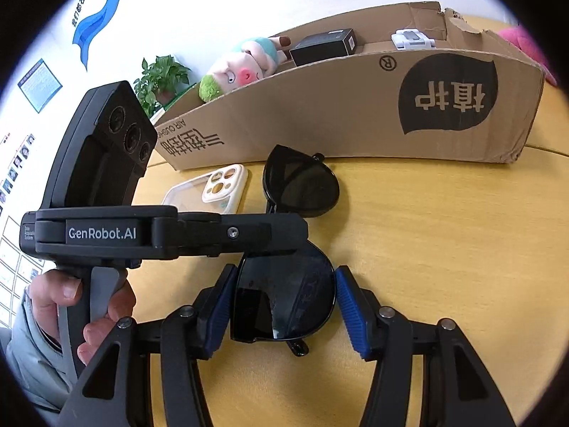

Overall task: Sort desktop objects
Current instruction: 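Lift the sunglasses with the left gripper and carry them over the box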

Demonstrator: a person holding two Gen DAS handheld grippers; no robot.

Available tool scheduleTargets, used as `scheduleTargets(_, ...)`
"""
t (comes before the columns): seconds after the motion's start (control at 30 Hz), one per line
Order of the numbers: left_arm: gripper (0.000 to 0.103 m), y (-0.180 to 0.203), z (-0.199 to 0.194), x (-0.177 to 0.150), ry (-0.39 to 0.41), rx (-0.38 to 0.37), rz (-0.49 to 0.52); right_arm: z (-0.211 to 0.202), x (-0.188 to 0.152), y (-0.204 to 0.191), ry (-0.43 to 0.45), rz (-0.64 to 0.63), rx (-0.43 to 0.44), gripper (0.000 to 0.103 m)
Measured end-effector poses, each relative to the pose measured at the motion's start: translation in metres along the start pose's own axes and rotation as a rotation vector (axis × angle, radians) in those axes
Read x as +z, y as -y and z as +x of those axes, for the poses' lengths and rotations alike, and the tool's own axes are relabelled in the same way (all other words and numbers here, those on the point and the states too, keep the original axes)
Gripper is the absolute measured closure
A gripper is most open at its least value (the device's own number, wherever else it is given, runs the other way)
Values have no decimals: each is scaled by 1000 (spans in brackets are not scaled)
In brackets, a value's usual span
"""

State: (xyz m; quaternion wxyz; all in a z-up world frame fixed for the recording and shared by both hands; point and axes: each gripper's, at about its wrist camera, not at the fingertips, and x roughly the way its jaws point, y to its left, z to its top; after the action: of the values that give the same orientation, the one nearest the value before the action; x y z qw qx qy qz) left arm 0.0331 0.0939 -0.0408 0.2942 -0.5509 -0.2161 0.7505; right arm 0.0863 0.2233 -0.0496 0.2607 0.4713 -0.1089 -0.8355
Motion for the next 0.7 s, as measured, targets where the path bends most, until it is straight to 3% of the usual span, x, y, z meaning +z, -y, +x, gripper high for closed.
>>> scheduleTargets(0.2,67,11,-12,-2,32,6,28,-11,-1,-8,36,-12,11,48)
scheduleTargets(0.43,67,46,-53,8,113,-7,127,-51,16,-37,153,-84,-18,48)
scheduleTargets(0.7,67,105,-105,60,214,-29,298,-102,71,-63,327,-185,-66,48)
